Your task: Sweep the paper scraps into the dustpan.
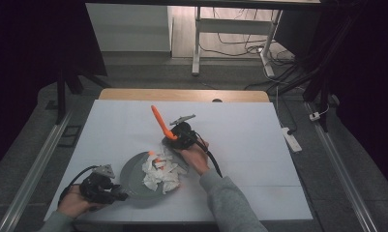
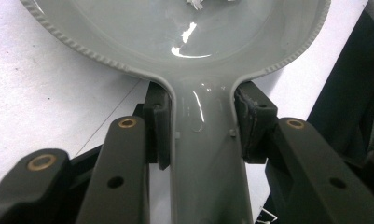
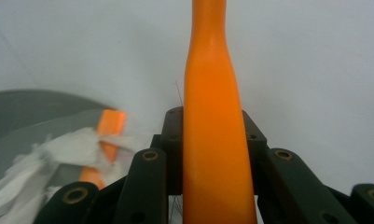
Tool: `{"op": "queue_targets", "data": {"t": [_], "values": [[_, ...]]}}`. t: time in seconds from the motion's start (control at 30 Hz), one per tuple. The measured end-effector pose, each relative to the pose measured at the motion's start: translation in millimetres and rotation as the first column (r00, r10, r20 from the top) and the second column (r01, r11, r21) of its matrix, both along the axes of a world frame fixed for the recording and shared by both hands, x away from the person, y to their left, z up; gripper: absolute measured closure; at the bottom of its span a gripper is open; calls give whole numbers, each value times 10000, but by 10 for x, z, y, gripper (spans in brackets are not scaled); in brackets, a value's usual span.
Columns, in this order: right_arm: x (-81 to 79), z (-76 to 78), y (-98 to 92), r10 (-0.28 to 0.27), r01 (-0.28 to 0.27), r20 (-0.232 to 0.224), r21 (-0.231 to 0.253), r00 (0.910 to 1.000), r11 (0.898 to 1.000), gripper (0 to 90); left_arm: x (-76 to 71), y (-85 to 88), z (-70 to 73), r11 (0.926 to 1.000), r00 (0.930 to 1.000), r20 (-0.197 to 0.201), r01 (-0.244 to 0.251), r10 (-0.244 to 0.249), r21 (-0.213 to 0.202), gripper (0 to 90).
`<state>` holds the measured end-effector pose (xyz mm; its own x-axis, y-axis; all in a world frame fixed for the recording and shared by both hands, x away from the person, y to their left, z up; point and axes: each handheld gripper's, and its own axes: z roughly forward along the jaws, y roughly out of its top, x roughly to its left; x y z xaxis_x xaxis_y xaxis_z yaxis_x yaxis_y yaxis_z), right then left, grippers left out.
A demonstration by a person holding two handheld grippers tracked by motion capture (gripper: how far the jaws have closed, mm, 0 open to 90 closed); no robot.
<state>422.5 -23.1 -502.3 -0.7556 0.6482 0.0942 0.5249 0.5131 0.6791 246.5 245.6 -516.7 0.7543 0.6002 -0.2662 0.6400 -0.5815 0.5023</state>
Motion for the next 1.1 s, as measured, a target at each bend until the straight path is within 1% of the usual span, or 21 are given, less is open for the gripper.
{"op": "queue_targets", "data": {"t": [0.1,0.17,0.2,0.3,0.4,0.43,0.47,0.53,0.63,0.73,0.8,0.87,0.93,1.03,1.1], "values": [[-87,-3,63,308,-303,-237,210,9992,9993,708,3,-7,2,10000,10000,-5,-34,34,-2,620],[-149,-8,107,623,-618,-264,205,9977,9979,708,2,-9,3,10000,10000,-4,-40,40,10,620],[-180,-9,130,757,-751,-307,222,9967,9969,708,0,-10,5,10000,10000,-1,-45,45,1,620],[-251,-9,188,1139,-1115,-542,467,9920,9927,708,-5,-16,10,10000,10000,-4,-48,48,68,620],[-292,49,201,1434,-1397,-501,723,9884,9876,707,1,-13,3,10000,10000,-19,-56,56,-11,620],[-292,86,180,1406,-1358,-479,925,9889,9864,707,3,-13,6,10000,10000,-8,-61,61,3,620],[-286,129,150,1302,-1258,-371,1018,9908,9868,707,3,-15,6,10000,10000,-15,-63,63,-3,620],[-257,216,68,1064,-1052,-72,967,9943,9897,707,1,-18,6,10000,10000,0,-59,59,2,620],[-214,321,-77,622,-633,142,1037,9980,9926,707,-6,-22,9,10000,10000,1,-59,59,0,620],[-190,404,-192,347,-386,410,1004,9986,9942,707,3,-24,6,10000,10000,6,-80,80,-7,620],[-168,428,-255,157,-217,639,944,9978,9953,707,7,-31,11,9999,9999,-4,-108,108,9,620],[-128,412,-305,-123,65,670,864,9977,9962,707,5,-41,17,9999,9999,21,-103,103,36,620],[-81,360,-329,-291,253,722,539,9970,9982,707,3,-48,19,10000,10000,22,-87,87,31,620],[-21,247,-338,-405,389,500,318,9979,9987,707,10,-50,17,9998,9999,12,-168,168,55,620],[-15,185,-318,-400,394,349,189,9986,9990,707,19,-44,11,9997,9997,1,-244,244,0,620]]}}
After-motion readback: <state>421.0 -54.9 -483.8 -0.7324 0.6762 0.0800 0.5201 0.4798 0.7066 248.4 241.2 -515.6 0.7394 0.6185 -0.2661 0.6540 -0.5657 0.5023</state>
